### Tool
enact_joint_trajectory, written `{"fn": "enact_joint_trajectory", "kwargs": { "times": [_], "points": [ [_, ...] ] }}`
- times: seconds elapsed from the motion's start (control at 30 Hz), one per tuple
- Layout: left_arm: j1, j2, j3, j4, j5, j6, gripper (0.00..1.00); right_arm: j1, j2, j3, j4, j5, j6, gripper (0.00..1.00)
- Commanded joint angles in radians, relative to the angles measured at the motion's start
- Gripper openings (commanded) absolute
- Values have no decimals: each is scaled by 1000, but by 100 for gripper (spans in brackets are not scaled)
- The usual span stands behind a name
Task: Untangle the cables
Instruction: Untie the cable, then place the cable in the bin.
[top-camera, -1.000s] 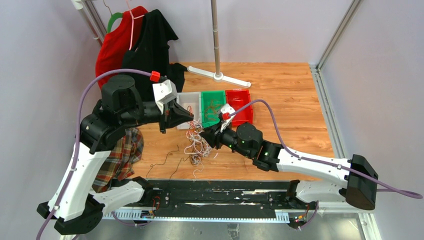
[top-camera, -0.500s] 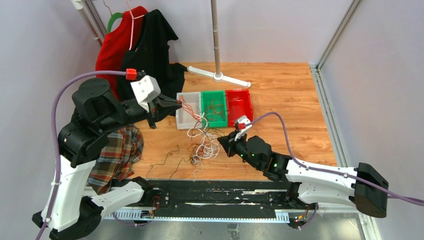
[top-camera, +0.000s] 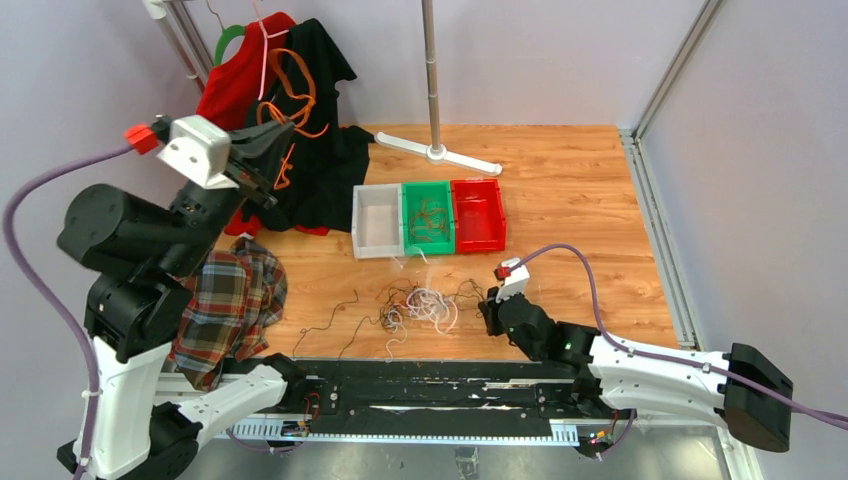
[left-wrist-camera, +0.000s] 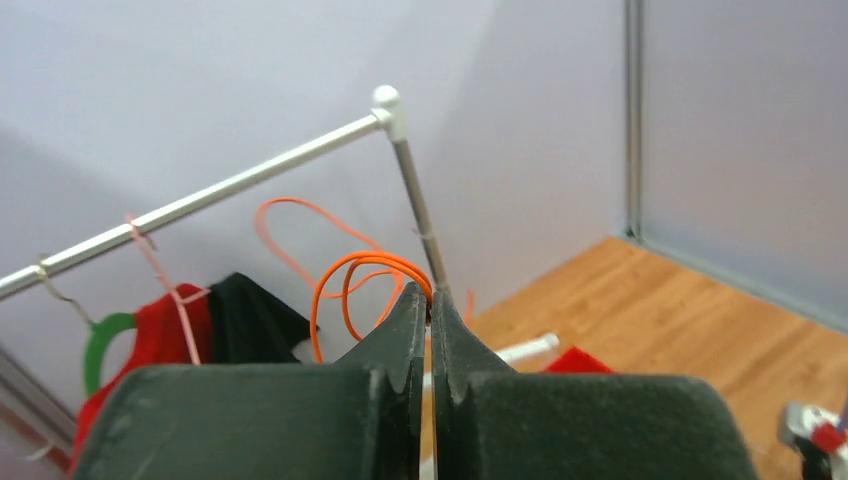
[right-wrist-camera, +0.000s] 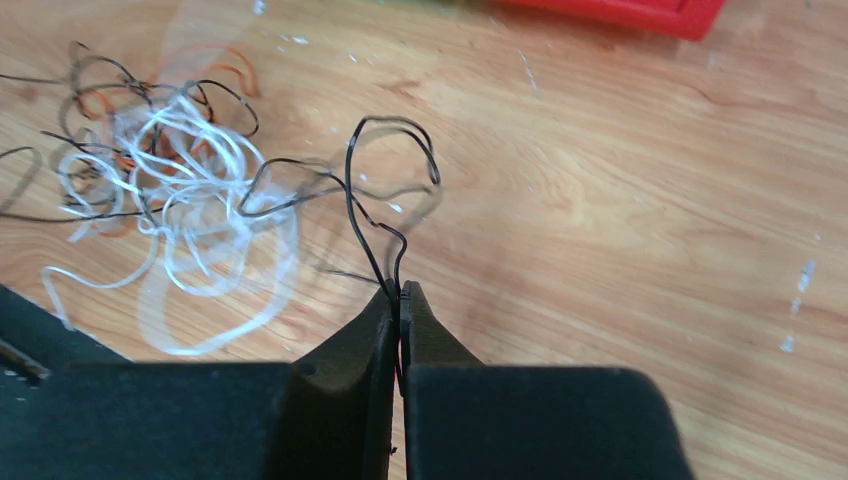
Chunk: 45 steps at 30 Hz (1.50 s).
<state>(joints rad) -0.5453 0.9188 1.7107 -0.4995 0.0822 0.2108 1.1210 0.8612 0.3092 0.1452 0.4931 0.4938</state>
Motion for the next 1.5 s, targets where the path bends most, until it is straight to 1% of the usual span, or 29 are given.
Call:
{"fn": "enact_joint_trajectory", "kwargs": {
  "times": [0.0, 0.03, 0.1, 0.23, 0.3, 0.4, 0.47, 0.57, 0.67, 0.77, 0.83, 0.97, 1.07, 1.13, 1.23, 1.33, 1.47],
  "points": [
    [4, -24, 6, 177, -169, 11, 0, -6, 2, 2, -145, 84, 63, 1],
    [4, -23, 10, 184, -178, 8, 0, -6, 2, 11, -155, 83, 60, 1],
    [4, -18, 19, 160, -132, 5, 0, -6, -4, 31, -147, 56, 24, 1],
    [4, -7, 27, 73, 20, -34, 0, -6, -28, 102, -131, 35, -53, 15],
    [4, 6, 34, 19, 88, -51, 0, -6, -40, 144, -124, 11, -93, 28],
    [4, 27, 48, -78, 214, -61, 0, -7, -55, 198, -118, -12, -144, 45],
    [4, 33, 37, -128, 301, -70, 1, -17, -50, 228, -108, -6, -161, 50],
    [4, 31, -10, -147, 347, -79, 0, -51, -13, 256, -76, -28, -166, 52],
    [4, 38, -58, -180, 367, -53, 0, -83, 54, 259, -23, -37, -147, 53],
    [4, 62, -121, -208, 377, -32, 0, -101, 160, 238, 63, -36, -123, 53],
    [4, 78, -174, -212, 396, -13, 0, -107, 239, 220, 124, -80, -112, 51],
    [4, 140, -241, -211, 417, 12, 0, -107, 390, 211, 187, -119, -84, 49],
    [4, 223, -252, -193, 412, 30, 0, -106, 448, 184, 207, -154, -56, 48],
    [4, 275, -265, -153, 406, 33, 0, -107, 442, 160, 210, -181, -34, 47],
    [4, 366, -266, -96, 401, 38, 0, -107, 363, 106, 196, -192, 4, 46],
    [4, 477, -233, -73, 391, 46, 0, -107, 211, 58, 142, -152, 36, 48],
    [4, 630, -181, -61, 370, 52, 0, -109, -3, 40, 34, -79, 49, 49]
  ]
}}
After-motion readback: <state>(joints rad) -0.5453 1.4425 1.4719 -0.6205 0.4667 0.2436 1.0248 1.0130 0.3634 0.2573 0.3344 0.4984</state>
